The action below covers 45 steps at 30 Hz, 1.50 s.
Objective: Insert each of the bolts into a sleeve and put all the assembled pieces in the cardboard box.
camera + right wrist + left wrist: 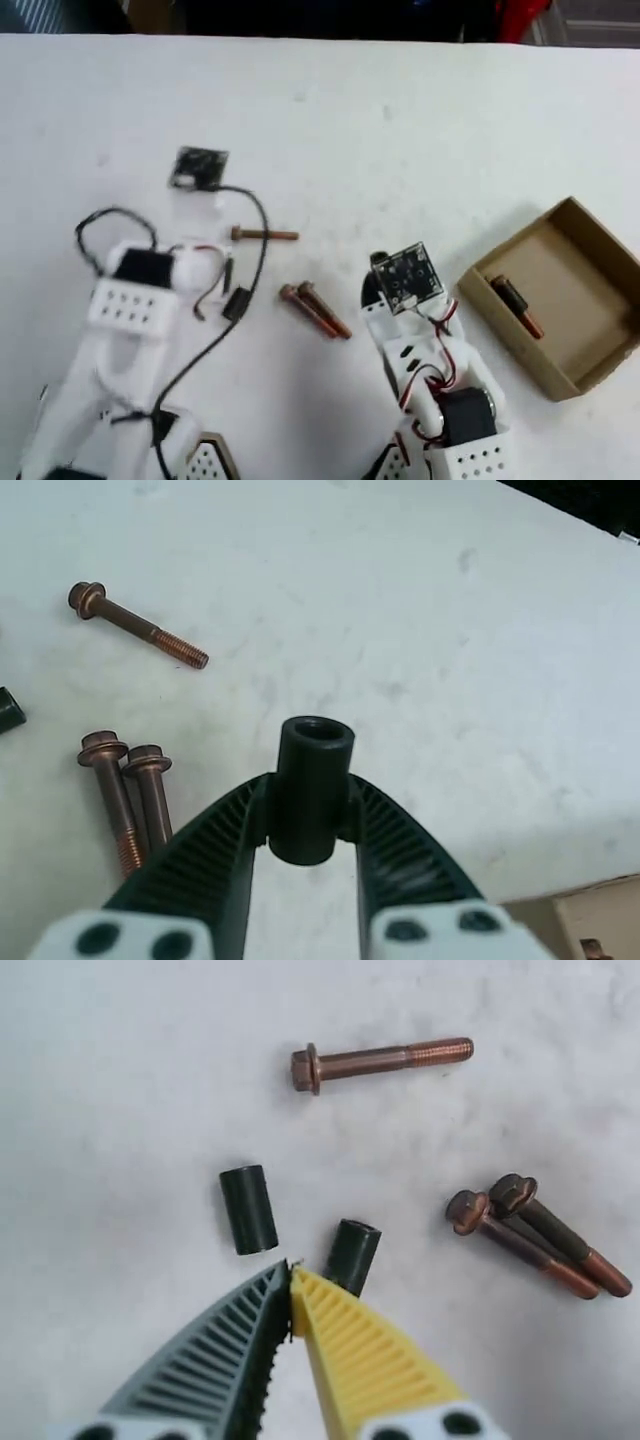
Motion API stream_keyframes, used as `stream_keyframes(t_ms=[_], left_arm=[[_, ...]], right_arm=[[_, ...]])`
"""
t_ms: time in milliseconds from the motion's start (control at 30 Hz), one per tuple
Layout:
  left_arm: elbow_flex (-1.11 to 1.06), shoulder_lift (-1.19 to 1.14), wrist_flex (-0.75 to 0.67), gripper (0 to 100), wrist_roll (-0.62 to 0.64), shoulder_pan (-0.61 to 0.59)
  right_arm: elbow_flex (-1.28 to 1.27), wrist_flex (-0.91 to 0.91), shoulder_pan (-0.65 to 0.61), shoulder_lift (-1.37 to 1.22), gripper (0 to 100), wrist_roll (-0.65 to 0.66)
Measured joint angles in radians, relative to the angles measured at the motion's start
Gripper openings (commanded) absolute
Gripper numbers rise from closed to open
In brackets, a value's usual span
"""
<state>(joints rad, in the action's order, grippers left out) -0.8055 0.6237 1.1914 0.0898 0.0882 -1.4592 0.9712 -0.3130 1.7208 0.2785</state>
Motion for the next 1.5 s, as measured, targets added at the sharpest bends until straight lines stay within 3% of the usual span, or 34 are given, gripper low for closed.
stream_keyframes(t_ms=[233,533,767,1200,1300,1500], left_arm=[[0.192,-0.261,-0.006,2,0.123,0.028],[0.388,-0.545,-0.006,2,0.167,0.063],[0.496,-0.661,-0.006,2,0.439,0.137],[0.54,-0.76,-0.006,3,0.907,0.16],[0.54,-0.793,-0.006,12,0.927,0.192],[0.54,-0.819,-0.006,42,0.988,0.199]], right_arm=[[-0.038,0.0,0.0,0.066,1.7,0.0],[-0.052,0.0,0.0,0.069,1.7,0.0],[-0.058,0.0,0.002,0.069,1.7,0.0],[-0.058,0.0,0.002,0.069,1.7,0.0],[-0.058,0.0,0.002,0.069,1.7,0.0],[-0.058,0.0,0.002,0.069,1.7,0.0]])
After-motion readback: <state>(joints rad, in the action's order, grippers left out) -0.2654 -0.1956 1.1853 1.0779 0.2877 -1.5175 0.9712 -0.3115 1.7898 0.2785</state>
